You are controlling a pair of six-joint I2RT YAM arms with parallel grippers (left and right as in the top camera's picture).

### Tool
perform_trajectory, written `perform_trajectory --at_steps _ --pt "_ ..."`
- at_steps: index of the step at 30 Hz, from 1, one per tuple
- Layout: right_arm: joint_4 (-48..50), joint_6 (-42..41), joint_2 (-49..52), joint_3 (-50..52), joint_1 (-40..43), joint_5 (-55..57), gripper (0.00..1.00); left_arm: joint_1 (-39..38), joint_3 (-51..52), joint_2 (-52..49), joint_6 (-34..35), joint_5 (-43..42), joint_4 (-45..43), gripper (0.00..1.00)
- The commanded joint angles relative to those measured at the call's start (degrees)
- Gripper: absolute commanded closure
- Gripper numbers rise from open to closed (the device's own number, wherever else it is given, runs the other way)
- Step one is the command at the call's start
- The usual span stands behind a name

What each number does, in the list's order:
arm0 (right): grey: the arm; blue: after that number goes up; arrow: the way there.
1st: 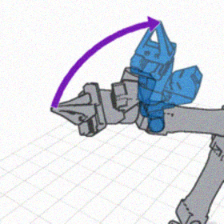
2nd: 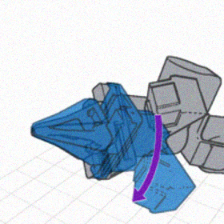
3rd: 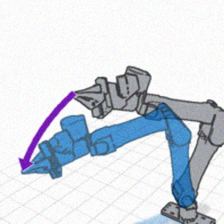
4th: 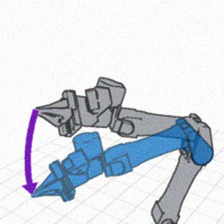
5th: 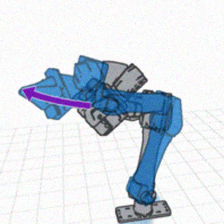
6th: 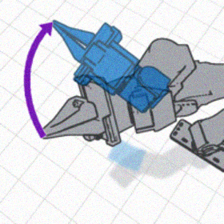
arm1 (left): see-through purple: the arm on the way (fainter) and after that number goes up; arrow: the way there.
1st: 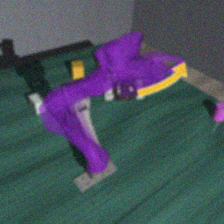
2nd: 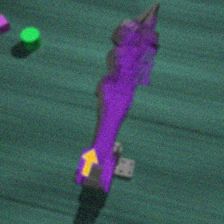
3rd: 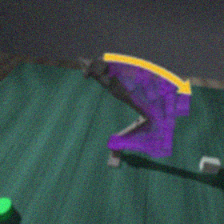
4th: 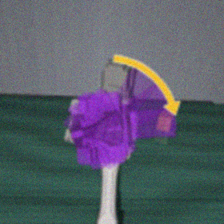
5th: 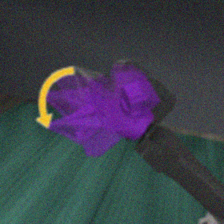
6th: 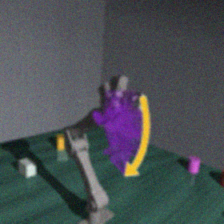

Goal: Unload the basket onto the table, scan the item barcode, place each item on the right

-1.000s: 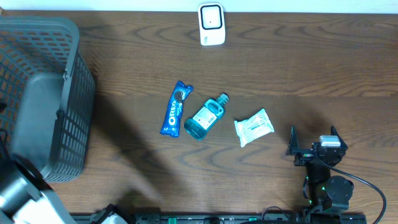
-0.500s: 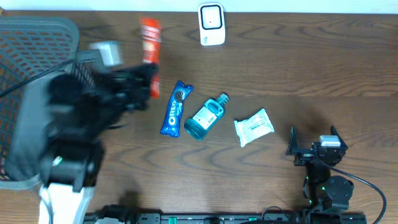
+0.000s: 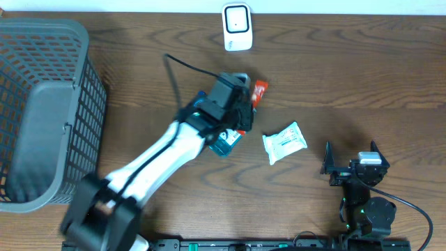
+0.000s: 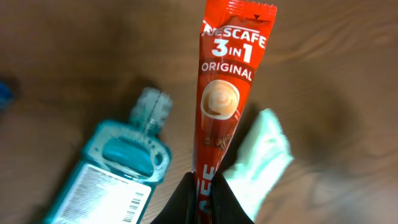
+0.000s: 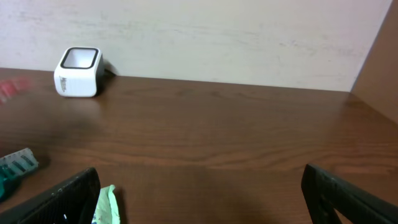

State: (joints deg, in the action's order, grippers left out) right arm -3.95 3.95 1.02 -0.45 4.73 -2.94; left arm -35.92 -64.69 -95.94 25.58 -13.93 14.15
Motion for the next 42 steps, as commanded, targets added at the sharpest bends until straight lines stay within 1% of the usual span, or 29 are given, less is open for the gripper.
perform_trajectory --at_steps 1,6,12,13,14,15,17,18,19,20,21,26,27,28,30,33,35,37,40,42 --pt "-0.2 -0.7 -0.2 0.1 -0.3 0.1 0.01 -1.0 0.0 -4.5 3.7 1.5 -1.2 0.93" --pt "-0.2 -0.7 -0.2 0.1 -0.3 0.1 0.01 -2.9 0.0 -7.8 3.9 0.9 -1.4 0.93" --pt "-0.2 -0.7 -0.2 0.1 -0.3 0.1 0.01 -5.7 -0.1 -8.2 3.8 1.0 -2.1 0.92" --pt "-0.2 -0.7 -0.2 0.1 -0.3 0.1 0.01 -6.0 -0.1 -8.2 3.9 1.0 -2.3 0.75" --pt "-0.2 -0.7 -0.2 0.1 -0.3 0.1 0.01 -6.1 -0.1 -8.2 3.8 1.0 -2.3 0.61" --pt "-0.2 -0.7 -0.2 0.1 -0.3 0.1 0.01 -6.1 -0.1 -8.1 3.9 0.9 -2.3 0.50" --pt "-0.2 -0.7 -0.3 0.1 -0.3 0.1 0.01 -6.0 -0.1 -7.8 3.8 1.0 -2.3 0.45" --pt "-0.2 -0.7 -0.2 0.1 -0.3 0.1 0.01 -6.0 -0.1 -7.5 3.3 1.0 -2.3 0.45" --pt "-0.2 -0.7 -0.3 0.1 -0.3 0.1 0.01 -5.9 -0.4 -7.0 2.1 1.2 -2.3 0.44" --pt "-0.2 -0.7 -0.2 0.1 -0.3 0.1 0.01 -5.7 -0.8 -6.3 0.7 1.8 -2.3 0.39" --pt "-0.2 -0.7 -0.2 0.1 -0.3 0.1 0.01 -5.5 -1.5 -5.4 -1.2 2.5 -2.2 0.38" --pt "-0.2 -0.7 -0.2 0.1 -0.3 0.1 0.01 -2.6 -9.5 1.8 -9.0 9.1 2.0 0.37" --pt "-0.2 -0.7 -0.2 0.1 -0.3 0.1 0.01 -1.6 -12.2 3.8 -11.2 10.6 3.0 0.32" --pt "-0.2 -0.7 -0.3 0.1 -0.3 0.1 0.01 -0.4 -15.5 6.0 -13.4 12.6 3.8 0.25" --pt "-0.2 -0.7 -0.3 0.1 -0.3 0.1 0.01 1.7 -20.3 8.8 -17.2 15.4 4.5 0.16" --pt "-0.2 -0.7 -0.2 0.1 -0.3 0.1 0.01 5.7 -27.3 12.1 -22.7 18.3 6.3 0.07" --pt "-0.2 -0.7 -0.2 0.1 -0.3 0.1 0.01 8.8 -31.7 13.7 -25.4 20.1 7.7 0.05" --pt "-0.2 -0.7 -0.2 0.1 -0.3 0.1 0.01 12.2 -36.3 14.9 -28.6 23.7 8.9 0.04" --pt "-0.2 -0.7 -0.3 0.1 -0.3 0.1 0.01 15.8 -42.7 16.0 -34.9 32.0 12.0 0.00" --pt "-0.2 -0.7 -0.2 0.1 -0.3 0.1 0.01 17.4 -46.2 16.5 -39.9 37.5 15.0 0.02"
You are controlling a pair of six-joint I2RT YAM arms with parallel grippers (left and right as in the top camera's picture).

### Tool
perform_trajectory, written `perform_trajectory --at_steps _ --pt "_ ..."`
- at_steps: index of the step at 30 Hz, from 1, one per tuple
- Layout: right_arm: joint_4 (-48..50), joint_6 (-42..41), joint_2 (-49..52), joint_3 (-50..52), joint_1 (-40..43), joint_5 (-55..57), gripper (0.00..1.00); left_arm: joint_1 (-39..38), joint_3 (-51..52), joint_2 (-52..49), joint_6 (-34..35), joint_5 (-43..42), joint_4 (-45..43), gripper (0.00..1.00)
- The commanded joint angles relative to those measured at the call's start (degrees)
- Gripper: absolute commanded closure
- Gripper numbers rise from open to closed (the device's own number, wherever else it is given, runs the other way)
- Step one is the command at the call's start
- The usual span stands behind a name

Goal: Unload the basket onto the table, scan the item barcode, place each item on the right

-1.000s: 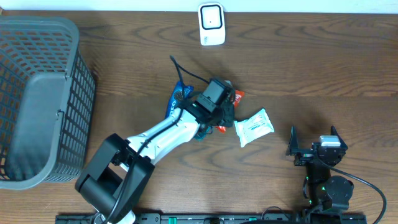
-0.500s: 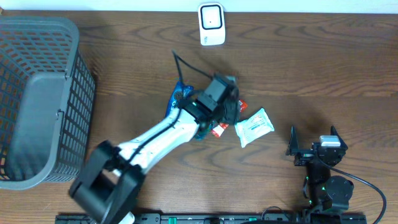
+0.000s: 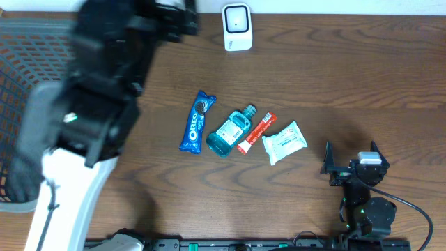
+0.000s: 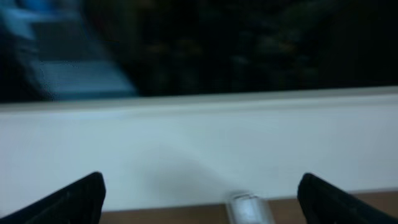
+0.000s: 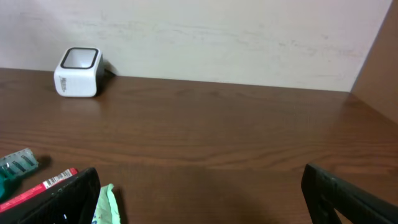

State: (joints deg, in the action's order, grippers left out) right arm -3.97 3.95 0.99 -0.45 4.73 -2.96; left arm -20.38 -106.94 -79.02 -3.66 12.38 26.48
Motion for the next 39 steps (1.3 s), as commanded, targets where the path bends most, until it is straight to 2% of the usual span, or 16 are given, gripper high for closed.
perform_trajectory --at_steps 1,4,9,11,14,19,22,26,30,31,33,36,39 --pt "-0.1 -0.7 -0.2 0.1 -0.3 0.1 0.01 2.6 -5.6 -0.1 -13.1 13.4 4.5 0.02" --pt "-0.1 -0.7 -0.2 0.1 -0.3 0.1 0.01 4.1 -7.7 1.3 -16.9 15.3 8.3 0.02" --pt "1.4 -0.9 -0.2 0.1 -0.3 2.4 0.01 4.6 -7.3 6.1 -15.7 15.3 12.4 0.02" --pt "5.1 -6.7 -0.2 0.1 -0.3 -1.0 0.01 4.6 -5.9 8.5 -13.6 15.3 12.6 0.02" --pt "8.9 -8.8 0.0 -0.9 -0.3 -8.0 0.01 4.6 -1.1 13.5 -12.8 15.1 11.1 0.02" --pt "1.7 -10.7 6.8 -9.9 -0.3 -10.4 0.01 4.6 12.0 23.6 -11.5 15.1 4.0 0.02" --pt "-1.5 -10.1 16.9 -18.2 -0.3 -16.0 0.01 4.6 20.5 29.2 -11.7 15.1 -1.4 0.02" --pt "-13.7 -9.9 37.8 -37.1 -2.6 -20.5 0.01 4.6 28.5 35.2 -11.7 15.1 -7.2 0.02" --pt "-34.2 -10.2 55.7 -57.6 -8.1 -18.3 0.01 4.8 31.3 38.8 -11.5 12.9 -8.6 0.02" --pt "-43.5 -10.2 63.0 -66.2 -10.6 -19.1 0.01 5.6 32.1 40.5 -11.4 10.4 -8.5 0.02" --pt "-50.8 -10.2 70.1 -73.8 -12.7 -23.1 0.01 7.2 33.3 42.7 -10.9 8.3 -8.6 0.02" --pt "-54.6 -10.1 77.3 -79.3 -14.7 -32.9 0.01 10.3 35.5 45.8 -10.4 6.1 -9.5 0.02" --pt "-51.2 -11.6 81.9 -79.6 -15.6 -37.8 0.01 14.0 38.1 48.9 -9.4 1.4 -10.6 0.02"
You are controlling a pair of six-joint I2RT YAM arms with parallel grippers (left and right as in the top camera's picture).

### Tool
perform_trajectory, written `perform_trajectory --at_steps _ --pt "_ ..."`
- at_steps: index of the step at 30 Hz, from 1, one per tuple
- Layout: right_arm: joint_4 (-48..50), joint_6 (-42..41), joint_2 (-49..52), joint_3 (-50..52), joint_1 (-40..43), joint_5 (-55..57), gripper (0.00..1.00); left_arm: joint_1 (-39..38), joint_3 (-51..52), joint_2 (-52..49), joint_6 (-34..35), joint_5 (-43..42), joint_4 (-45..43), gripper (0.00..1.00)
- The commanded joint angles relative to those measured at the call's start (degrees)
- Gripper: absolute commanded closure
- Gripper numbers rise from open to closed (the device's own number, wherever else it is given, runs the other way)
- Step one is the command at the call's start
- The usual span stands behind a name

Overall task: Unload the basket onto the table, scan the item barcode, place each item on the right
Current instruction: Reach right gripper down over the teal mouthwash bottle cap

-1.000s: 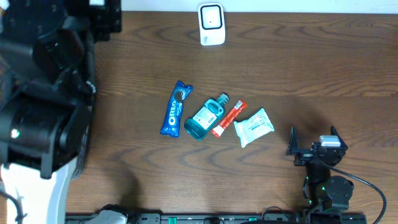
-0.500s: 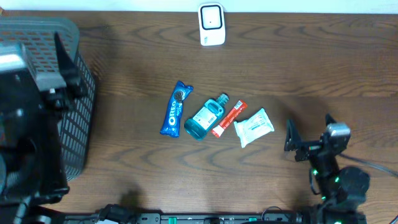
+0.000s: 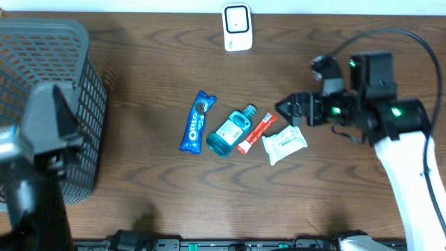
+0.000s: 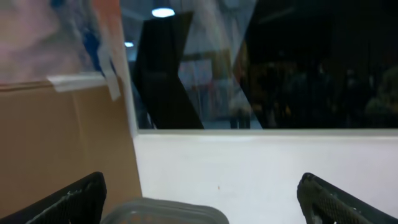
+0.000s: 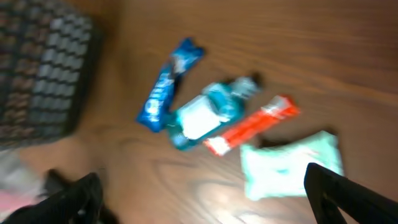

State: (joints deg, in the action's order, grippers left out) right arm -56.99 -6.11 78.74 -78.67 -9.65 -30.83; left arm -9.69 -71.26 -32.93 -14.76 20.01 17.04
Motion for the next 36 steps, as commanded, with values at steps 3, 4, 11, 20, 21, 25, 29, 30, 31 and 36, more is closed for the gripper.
perform_trajectory --at_steps 3,4,11,20,21,25,29,30,31,36 --pt "8.2 -13.5 8.3 -1.4 -2.2 -10.0 0.01 6.9 4.5 5.4 1.8 -11.9 -1.6 0.02" --pt "8.7 -18.7 9.4 -1.4 -2.7 -7.8 0.01 8.0 4.9 6.0 2.0 -13.2 -1.6 0.02" --pt "7.5 -40.1 15.2 -2.2 -10.5 13.6 0.01 17.5 8.3 10.1 7.0 -20.2 -3.7 0.02" --pt "-3.4 -52.4 25.9 -11.6 -17.0 23.5 0.01 22.1 10.6 12.7 7.6 -21.1 -5.2 0.02" --pt "-3.8 -52.7 27.4 -12.9 -17.4 23.5 0.01 22.3 11.0 13.1 7.6 -21.1 -5.7 0.02" --pt "-4.3 -53.8 33.8 -17.6 -18.9 23.4 0.01 22.6 12.0 14.4 7.6 -21.1 -6.3 0.02" --pt "-4.3 -54.8 39.6 -20.3 -19.9 23.5 0.01 22.3 12.1 14.5 7.6 -21.1 -6.3 0.02" --pt "-4.2 -55.0 40.4 -20.5 -19.9 23.5 0.01 22.1 12.1 14.5 7.6 -21.1 -6.3 0.02" --pt "-4.1 -55.6 41.7 -20.7 -19.9 23.4 0.01 21.7 12.1 14.5 7.6 -21.1 -6.3 0.02" --pt "-3.2 -56.4 46.3 -20.7 -19.9 23.4 0.01 21.5 12.1 14.7 7.6 -21.1 -6.3 0.02"
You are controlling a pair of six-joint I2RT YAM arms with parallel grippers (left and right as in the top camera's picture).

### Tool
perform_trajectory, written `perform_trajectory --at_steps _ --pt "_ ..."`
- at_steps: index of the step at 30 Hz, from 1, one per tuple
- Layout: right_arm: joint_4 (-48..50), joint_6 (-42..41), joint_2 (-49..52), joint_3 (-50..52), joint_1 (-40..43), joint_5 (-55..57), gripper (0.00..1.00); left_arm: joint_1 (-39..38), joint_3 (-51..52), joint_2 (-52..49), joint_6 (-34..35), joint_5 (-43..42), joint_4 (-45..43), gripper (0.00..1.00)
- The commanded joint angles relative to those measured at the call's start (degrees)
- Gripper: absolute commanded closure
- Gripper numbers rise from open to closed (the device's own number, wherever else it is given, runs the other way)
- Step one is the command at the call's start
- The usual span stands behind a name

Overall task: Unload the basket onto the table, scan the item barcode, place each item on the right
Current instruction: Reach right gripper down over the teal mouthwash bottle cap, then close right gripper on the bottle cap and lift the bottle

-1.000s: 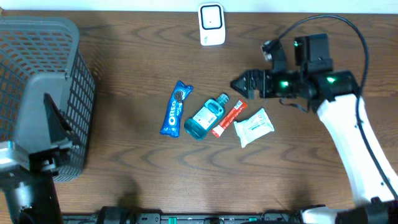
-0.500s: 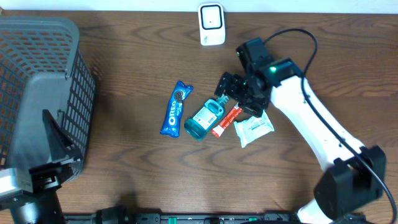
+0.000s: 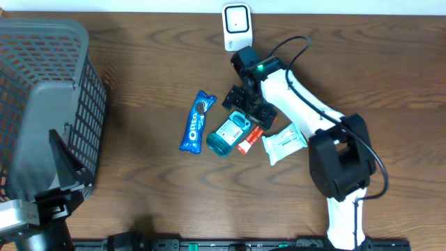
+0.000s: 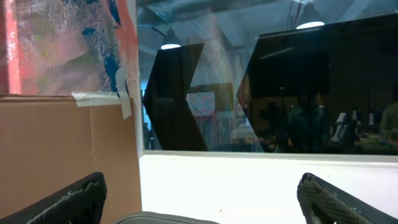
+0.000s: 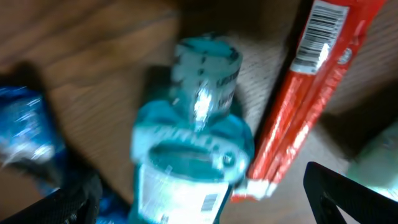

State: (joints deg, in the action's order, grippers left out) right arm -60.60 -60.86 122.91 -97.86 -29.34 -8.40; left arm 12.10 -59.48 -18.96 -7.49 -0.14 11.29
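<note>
Four items lie in a row mid-table: a blue Oreo pack [image 3: 196, 120], a teal mouthwash bottle [image 3: 228, 132], a red Nescafe stick [image 3: 251, 137] and a white wipes pack [image 3: 284, 143]. The white scanner [image 3: 237, 27] stands at the far edge. My right gripper [image 3: 245, 103] hovers open low over the bottle's cap end. In the right wrist view the bottle [image 5: 193, 143] fills the middle, blurred, with the stick [image 5: 311, 87] barcode-up to its right. My left gripper [image 4: 202, 186] is open and empty, facing a wall and window.
A grey mesh basket [image 3: 42, 104] fills the left side of the table. The left arm [image 3: 56, 202] rests at the front left corner beside it. The right arm's cable [image 3: 293, 45] loops over the table behind the items.
My right gripper was open above the table just right of the wipes pack; now it is low over the teal bottle's cap. The left arm has sunk further toward the front left corner.
My left gripper first held the red stick up over the other items while the right arm was parked. Then the stick lay between bottle and wipes and the left arm was swung away, open. The right arm then appeared over the table and now hovers at the bottle.
</note>
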Motion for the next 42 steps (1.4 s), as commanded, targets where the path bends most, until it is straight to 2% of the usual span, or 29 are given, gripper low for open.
perform_trajectory --at_steps 1,4,8,18,21,25,27,32,38,39,40,41,42 --pt "0.9 -1.7 2.6 -1.5 -0.3 0.8 0.01 -0.3 0.3 0.7 0.3 -1.0 -0.5 0.02" --pt "2.4 -1.7 3.8 -1.5 -0.4 0.7 0.03 -0.3 0.3 0.8 0.3 -1.0 -0.5 0.02" --pt "2.9 -2.4 5.1 -1.4 -0.5 -0.6 0.17 -0.3 0.3 0.8 0.3 -1.0 -0.5 0.02" --pt "2.9 -4.0 8.4 -1.4 -3.0 -1.1 0.19 -0.3 0.3 2.6 -1.0 -1.0 -0.5 0.02" --pt "3.0 -4.0 8.4 -1.4 -3.3 -1.0 0.31 -0.3 0.3 4.2 -1.0 -1.0 -0.5 0.02" --pt "3.0 -4.0 8.4 -1.4 -3.3 -0.5 0.58 -0.3 0.3 6.4 -1.0 -1.0 -0.7 0.02" --pt "3.0 -3.1 8.2 -1.5 -3.3 1.3 0.63 -0.7 0.3 7.6 -1.0 -0.9 -1.4 0.02" --pt "2.9 3.1 8.2 -3.2 -3.0 3.9 0.63 -1.0 0.3 9.9 -1.9 -0.9 -1.8 0.02" --pt "-0.8 10.4 7.8 -10.5 -3.0 3.8 0.62 -1.0 0.3 10.9 -1.9 -0.9 -2.2 0.03" --pt "-1.0 11.5 7.8 -11.6 -3.1 3.8 0.51 -1.0 0.3 10.9 -1.9 -0.9 -2.3 0.02" --pt "-1.1 11.9 7.8 -12.2 -3.1 3.9 0.23 -1.0 0.3 10.9 -1.9 -0.9 -2.3 0.02" --pt "-1.4 11.8 7.8 -12.3 -3.1 4.0 0.11 -1.0 0.3 10.9 -1.9 -0.9 -2.3 0.02" --pt "-2.0 11.1 7.8 -12.3 -3.1 4.0 0.10 -1.0 0.3 10.9 -1.9 -0.9 -2.3 0.02"
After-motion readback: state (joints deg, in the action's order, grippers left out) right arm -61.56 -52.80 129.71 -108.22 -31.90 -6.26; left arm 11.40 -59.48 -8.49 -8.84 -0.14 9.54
